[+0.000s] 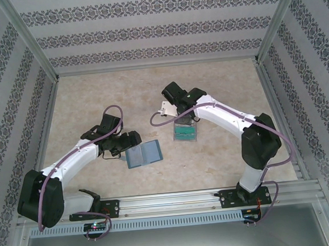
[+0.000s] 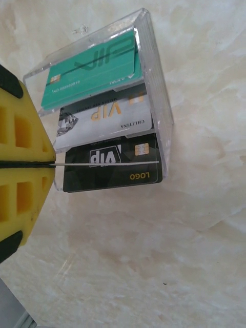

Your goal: Take the credit cards out of the card holder

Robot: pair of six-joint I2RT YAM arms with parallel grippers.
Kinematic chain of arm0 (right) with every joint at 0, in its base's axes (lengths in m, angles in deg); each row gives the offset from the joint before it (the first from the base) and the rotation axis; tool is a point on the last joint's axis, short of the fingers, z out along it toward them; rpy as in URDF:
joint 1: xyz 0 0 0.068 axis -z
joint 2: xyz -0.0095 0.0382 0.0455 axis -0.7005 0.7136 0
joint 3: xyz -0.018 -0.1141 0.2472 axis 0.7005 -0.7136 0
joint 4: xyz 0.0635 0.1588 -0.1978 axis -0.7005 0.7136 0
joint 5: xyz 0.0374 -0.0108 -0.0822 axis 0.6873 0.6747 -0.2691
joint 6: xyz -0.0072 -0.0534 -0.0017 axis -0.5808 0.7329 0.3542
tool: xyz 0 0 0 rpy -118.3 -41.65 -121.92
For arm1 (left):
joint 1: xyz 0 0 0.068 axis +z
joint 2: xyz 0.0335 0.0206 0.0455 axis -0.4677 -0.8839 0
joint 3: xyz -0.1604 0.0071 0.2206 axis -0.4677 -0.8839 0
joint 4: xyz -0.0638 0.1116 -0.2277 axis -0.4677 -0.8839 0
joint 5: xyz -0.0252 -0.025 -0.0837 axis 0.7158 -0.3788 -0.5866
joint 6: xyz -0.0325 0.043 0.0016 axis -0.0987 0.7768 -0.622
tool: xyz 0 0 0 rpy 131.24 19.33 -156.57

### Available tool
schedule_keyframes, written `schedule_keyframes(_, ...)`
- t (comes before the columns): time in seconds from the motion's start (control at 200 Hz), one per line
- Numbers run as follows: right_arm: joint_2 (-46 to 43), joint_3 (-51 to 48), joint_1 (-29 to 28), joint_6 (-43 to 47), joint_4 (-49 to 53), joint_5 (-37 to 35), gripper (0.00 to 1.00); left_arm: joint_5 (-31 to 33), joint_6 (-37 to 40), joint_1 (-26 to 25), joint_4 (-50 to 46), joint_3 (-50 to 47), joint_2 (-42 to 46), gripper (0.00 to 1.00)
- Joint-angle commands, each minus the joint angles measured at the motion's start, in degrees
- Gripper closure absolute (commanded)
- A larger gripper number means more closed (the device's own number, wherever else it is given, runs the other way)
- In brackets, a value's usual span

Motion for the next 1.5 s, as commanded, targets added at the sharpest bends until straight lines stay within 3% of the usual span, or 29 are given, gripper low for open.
schedule_keyframes(0.0,1.4,1.9,0.8,1.3,-0.9,-0.2,1.0,0.6,0.2,0.3,-0.3,0.6,-0.6,0.14)
schedule_keyframes(0.834,1.6,-4.2,3.2,-0.2,-2.9,1.8,1.0,0.8,0.3,0.3,-0.4,0.5,-1.3,0.14)
schedule_keyframes(0.879,2.2,-3.5,3.1,-0.7,-2.9,1.6,0.92,0.7,0.3,0.3,-0.4,0.5,-1.3,0.14)
schedule_keyframes(0.954,3.4,-1.9,3.1,-1.8,-2.9,1.1,0.89,0.5,0.3,0.3,-0.5,0.5,-1.2,0.14)
schedule_keyframes(1.019,4.1,-0.6,3.2,-2.8,-3.3,0.4,0.81,0.7,0.3,0.4,-0.7,0.5,-0.8,0.14)
schedule_keyframes(1.254,5.5,2.0,4.7,-5.0,-6.0,-6.7,0.8,1.2,-0.1,0.3,-1.1,-0.5,0.6,0.13)
schedule_keyframes(1.494,2.3,4.9,4.5,-13.6,-5.2,-2.0,0.84,0.9,-0.9,0.3,-0.7,-1.5,1.3,0.17)
